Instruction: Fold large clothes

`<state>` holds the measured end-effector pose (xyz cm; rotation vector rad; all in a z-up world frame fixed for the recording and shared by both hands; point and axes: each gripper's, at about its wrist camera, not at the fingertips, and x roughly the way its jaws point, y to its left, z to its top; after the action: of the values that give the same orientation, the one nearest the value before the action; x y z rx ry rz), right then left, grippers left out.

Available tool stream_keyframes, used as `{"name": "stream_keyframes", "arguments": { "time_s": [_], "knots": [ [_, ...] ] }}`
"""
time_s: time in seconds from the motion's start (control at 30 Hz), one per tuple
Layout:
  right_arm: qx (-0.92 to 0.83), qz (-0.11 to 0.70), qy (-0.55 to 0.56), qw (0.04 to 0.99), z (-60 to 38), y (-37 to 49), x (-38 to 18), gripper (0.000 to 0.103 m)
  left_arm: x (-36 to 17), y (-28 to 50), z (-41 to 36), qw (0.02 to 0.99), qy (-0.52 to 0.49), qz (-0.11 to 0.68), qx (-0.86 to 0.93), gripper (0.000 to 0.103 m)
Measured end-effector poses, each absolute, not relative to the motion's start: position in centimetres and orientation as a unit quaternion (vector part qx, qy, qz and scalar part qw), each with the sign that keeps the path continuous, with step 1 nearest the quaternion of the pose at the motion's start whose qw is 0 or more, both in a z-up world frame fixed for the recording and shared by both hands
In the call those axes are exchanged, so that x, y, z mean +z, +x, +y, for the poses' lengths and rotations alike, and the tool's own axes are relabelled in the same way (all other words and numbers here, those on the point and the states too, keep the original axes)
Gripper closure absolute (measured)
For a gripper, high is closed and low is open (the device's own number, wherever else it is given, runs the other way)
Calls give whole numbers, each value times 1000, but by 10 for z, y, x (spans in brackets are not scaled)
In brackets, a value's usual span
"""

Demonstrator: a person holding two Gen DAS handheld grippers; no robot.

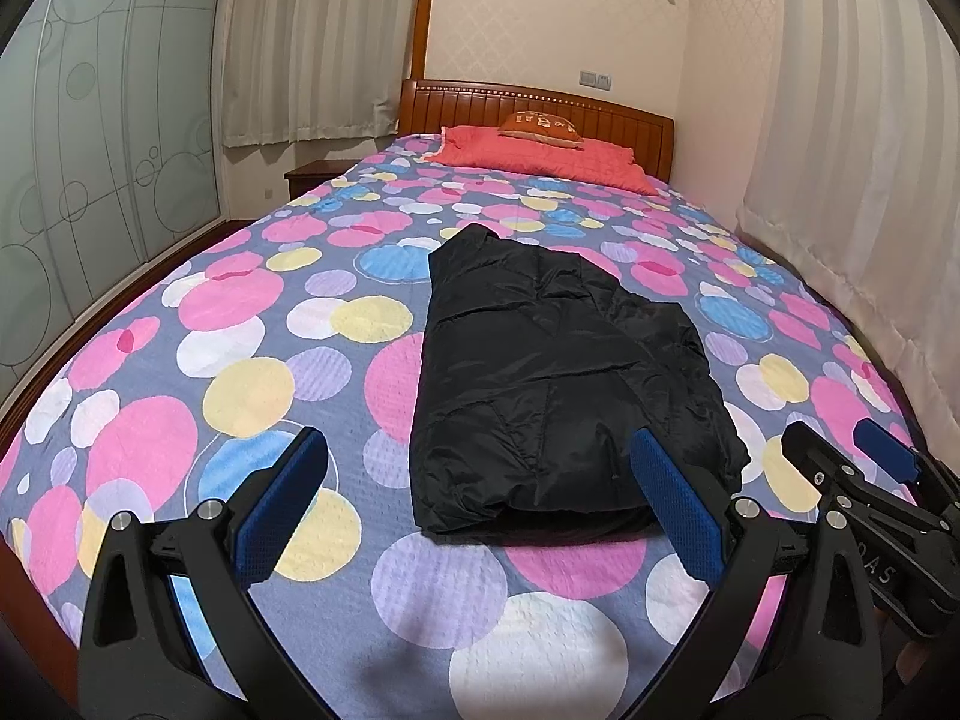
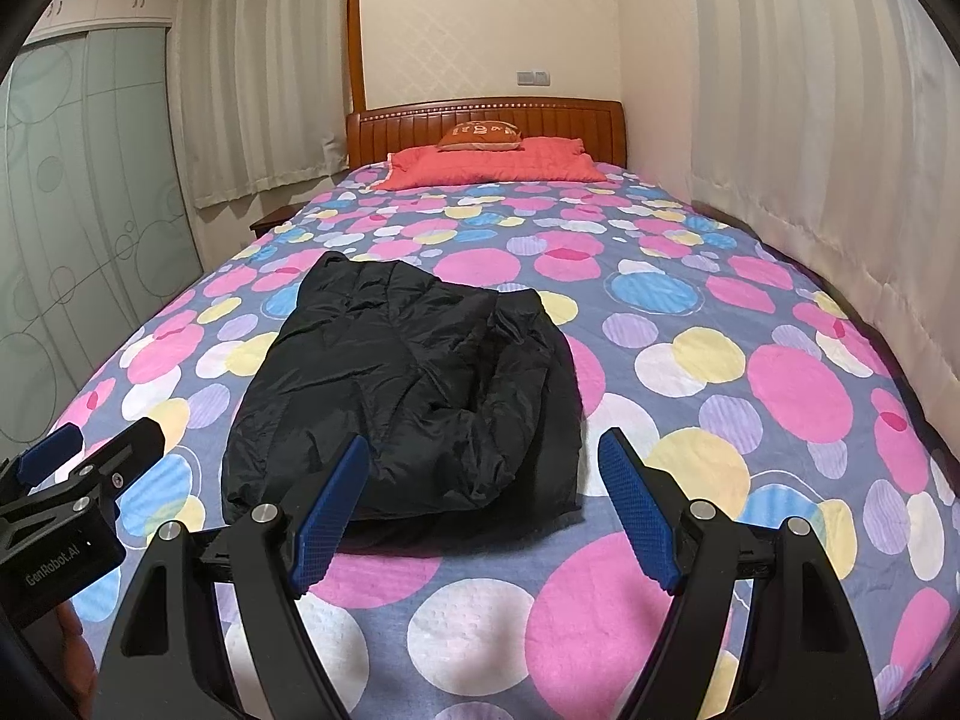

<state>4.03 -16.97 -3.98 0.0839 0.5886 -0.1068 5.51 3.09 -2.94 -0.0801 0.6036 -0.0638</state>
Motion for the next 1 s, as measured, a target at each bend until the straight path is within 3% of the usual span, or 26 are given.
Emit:
{"name": "stream_keyframes", "arguments": {
  "time_s": [1.0],
  "knots": [
    [-52, 286, 38, 956, -165, 41, -39, 25, -29, 54, 29, 955, -39, 292, -30, 2]
  ]
}}
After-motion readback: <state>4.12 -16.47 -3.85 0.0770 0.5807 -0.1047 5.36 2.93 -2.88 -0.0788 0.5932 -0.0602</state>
